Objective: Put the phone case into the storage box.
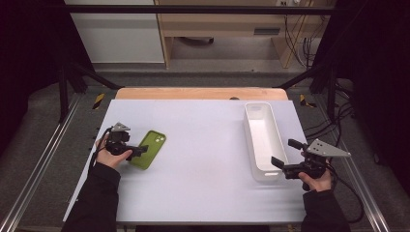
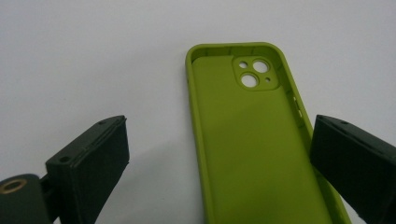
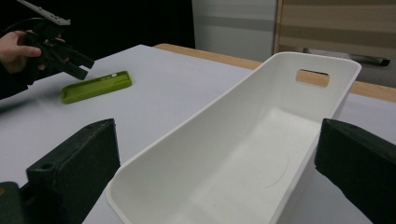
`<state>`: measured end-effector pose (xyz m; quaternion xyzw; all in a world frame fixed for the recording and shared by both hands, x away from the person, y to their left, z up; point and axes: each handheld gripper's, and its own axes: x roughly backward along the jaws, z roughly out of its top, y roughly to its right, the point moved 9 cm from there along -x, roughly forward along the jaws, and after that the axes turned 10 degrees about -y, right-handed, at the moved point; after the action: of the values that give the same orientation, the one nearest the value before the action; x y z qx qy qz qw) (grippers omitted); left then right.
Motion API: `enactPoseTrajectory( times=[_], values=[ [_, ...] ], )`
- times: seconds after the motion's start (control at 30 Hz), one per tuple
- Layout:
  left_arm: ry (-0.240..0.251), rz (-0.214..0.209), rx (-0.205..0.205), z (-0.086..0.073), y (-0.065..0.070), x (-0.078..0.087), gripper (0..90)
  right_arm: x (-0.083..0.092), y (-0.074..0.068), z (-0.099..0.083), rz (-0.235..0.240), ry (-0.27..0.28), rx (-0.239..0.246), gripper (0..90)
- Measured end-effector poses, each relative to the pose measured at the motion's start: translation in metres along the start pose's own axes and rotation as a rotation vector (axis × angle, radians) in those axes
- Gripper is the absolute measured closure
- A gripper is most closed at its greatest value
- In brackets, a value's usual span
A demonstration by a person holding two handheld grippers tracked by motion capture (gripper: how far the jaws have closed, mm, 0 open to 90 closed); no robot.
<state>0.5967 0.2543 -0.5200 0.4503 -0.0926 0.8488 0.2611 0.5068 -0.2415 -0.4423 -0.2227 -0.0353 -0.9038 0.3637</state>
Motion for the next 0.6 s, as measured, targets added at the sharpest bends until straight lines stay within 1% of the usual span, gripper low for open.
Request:
enactPoseTrajectory(
  times=[0.2,0.23,0.27,0.33,0.4,0.47,0.53,0.57,0.6],
  values=[
    [-0.014,0.012,0.014,-0.0026,-0.0013,-0.0010,9.1,-0.0002,-0.0004,-0.0002,0.000,-0.002,-0.002,0.5],
    [-0.018,0.016,0.012,-0.0031,-0.0015,-0.0013,11.0,-0.0001,0.0001,-0.0001,-0.002,-0.001,0.000,0.5],
    [-0.022,0.023,0.011,-0.0036,-0.0017,-0.0017,11.0,-0.0001,0.0001,-0.0001,-0.002,-0.001,0.000,0.5],
    [-0.027,0.022,0.012,-0.0041,-0.0012,-0.0021,12.7,-0.0001,0.0001,0.0000,-0.001,0.000,0.000,0.5],
    [-0.030,0.039,0.011,-0.0040,-0.0013,-0.0021,16.1,-0.0001,-0.0003,-0.0001,0.000,-0.002,-0.002,0.5],
    [-0.032,0.037,0.008,-0.0042,-0.0010,-0.0024,17.4,-0.0001,-0.0003,-0.0002,0.000,-0.002,-0.002,0.5],
    [-0.043,0.046,0.007,-0.0054,-0.0011,-0.0034,20.0,-0.0001,0.0000,-0.0001,-0.001,-0.002,-0.001,0.5],
    [-0.045,0.041,0.007,-0.0057,-0.0006,-0.0038,23.7,0.0000,0.0000,0.0001,-0.002,0.000,-0.004,0.5],
    [-0.046,0.037,0.008,-0.0061,-0.0004,-0.0046,23.8,0.0001,0.0002,0.0001,-0.002,0.000,-0.004,0.5]
  ],
)
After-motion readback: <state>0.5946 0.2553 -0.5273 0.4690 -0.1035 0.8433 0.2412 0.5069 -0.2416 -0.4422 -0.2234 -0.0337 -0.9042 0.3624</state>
